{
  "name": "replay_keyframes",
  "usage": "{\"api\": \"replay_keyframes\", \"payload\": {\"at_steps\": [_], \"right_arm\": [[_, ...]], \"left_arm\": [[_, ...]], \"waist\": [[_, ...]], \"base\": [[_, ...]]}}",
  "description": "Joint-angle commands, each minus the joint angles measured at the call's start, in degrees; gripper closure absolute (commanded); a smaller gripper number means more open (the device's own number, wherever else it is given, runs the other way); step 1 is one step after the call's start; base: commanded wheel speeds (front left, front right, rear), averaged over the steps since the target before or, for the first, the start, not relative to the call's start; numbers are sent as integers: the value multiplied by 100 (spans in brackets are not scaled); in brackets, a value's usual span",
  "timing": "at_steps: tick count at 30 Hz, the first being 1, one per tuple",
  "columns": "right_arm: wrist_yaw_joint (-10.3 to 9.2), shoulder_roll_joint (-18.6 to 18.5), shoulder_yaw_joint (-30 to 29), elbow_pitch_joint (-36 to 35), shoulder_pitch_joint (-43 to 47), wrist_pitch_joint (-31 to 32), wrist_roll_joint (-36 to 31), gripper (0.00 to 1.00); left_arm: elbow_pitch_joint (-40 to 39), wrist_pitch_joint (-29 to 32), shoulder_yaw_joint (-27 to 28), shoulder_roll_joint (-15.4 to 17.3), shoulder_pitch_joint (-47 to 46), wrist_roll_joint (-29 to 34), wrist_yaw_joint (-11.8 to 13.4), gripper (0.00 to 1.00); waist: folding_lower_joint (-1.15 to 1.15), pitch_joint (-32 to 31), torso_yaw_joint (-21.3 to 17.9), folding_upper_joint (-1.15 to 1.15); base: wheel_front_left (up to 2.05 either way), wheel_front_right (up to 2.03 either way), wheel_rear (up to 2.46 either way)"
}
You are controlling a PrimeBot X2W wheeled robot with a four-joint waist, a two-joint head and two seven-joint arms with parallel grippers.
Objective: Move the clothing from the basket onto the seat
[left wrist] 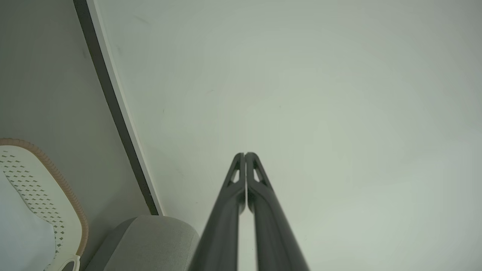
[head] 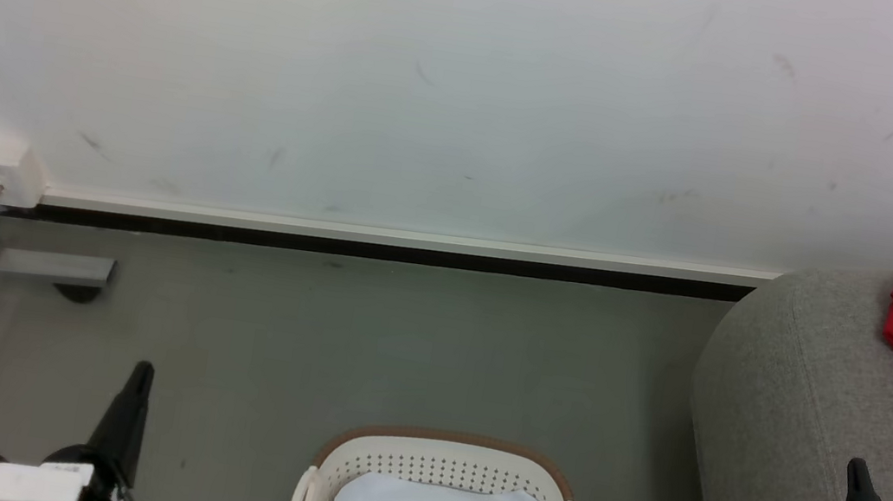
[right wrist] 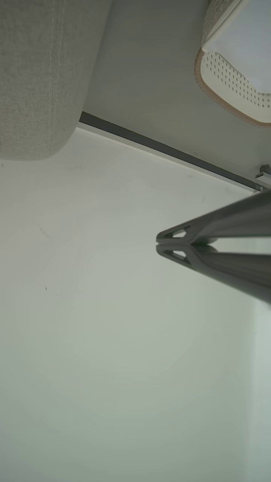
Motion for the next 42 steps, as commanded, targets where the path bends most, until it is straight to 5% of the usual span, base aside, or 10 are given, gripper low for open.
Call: {"api": "replay_keyframes", "payload": {"at_steps": [1, 42], "right_arm": [[-12, -41, -15, -31, -69, 16, 6, 100], [-12, -42, -15, -31, -69, 15, 6, 100]], "left_arm": [[-20, 20, 10, 9, -50, -80, -9, 100], [-20, 19, 9, 9, -49, -80, -9, 100]], "waist": [[0, 0, 0, 0], [0, 0, 0, 0]], "base": [[0, 0, 0], [0, 0, 0]]}}
